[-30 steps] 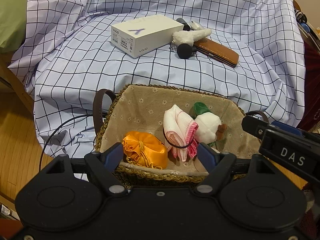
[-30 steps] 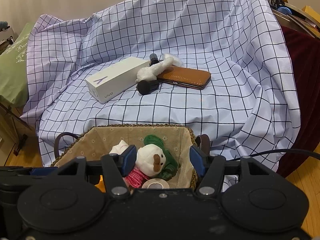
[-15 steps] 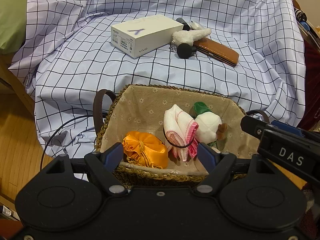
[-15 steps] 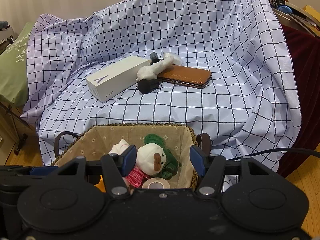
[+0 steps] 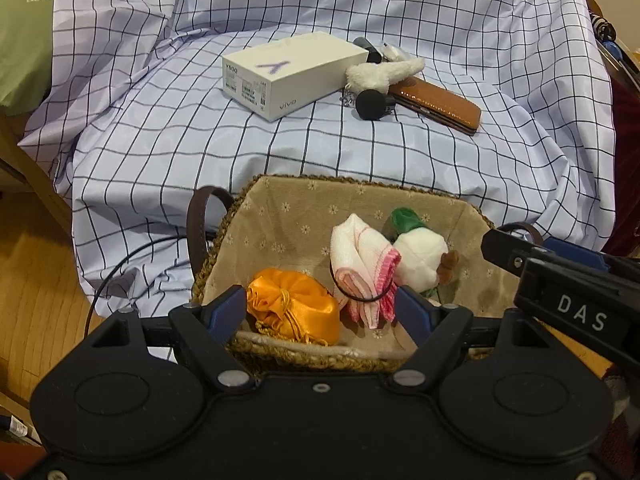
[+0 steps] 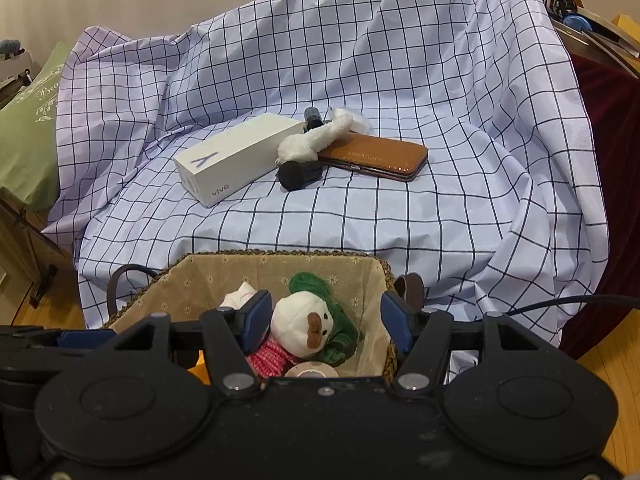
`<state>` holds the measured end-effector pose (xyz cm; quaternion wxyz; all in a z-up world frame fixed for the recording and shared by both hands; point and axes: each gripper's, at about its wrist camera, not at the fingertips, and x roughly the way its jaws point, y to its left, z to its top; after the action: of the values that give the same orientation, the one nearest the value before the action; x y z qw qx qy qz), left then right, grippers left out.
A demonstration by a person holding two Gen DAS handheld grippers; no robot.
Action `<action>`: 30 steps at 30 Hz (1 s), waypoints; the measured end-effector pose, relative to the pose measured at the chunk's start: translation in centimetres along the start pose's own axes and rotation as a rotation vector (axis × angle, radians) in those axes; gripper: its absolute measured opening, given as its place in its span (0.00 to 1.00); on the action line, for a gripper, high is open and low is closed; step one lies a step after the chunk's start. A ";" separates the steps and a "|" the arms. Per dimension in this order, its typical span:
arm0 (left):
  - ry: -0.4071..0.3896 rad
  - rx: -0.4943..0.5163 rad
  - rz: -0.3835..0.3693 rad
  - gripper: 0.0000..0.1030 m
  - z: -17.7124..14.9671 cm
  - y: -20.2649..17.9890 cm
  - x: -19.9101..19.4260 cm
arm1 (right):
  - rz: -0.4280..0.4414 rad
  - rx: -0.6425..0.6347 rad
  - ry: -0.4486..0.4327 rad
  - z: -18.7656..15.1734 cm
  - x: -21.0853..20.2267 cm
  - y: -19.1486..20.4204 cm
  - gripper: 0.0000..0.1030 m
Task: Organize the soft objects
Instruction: 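Move both tools from the basket toward the items on the sheet, then grasp the white cotton-pad packet with the right tool while the left tool reaches toward the black cylinder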
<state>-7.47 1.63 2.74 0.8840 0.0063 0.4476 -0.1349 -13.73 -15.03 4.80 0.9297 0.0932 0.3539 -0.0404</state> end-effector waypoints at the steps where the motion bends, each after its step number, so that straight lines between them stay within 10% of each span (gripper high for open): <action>1: -0.007 0.004 0.002 0.74 0.2 -0.1 0.0 | 0.002 0.002 -0.003 0.2 0.1 -0.1 0.59; 30: -0.112 0.111 -0.037 0.86 10.0 -0.8 3.1 | -0.023 0.019 0.014 9.9 8.5 -2.1 0.64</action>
<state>2.02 -1.24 6.38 0.9032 0.0394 0.3894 -0.1760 -1.26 -19.14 6.03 0.9258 0.0985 0.3610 -0.0539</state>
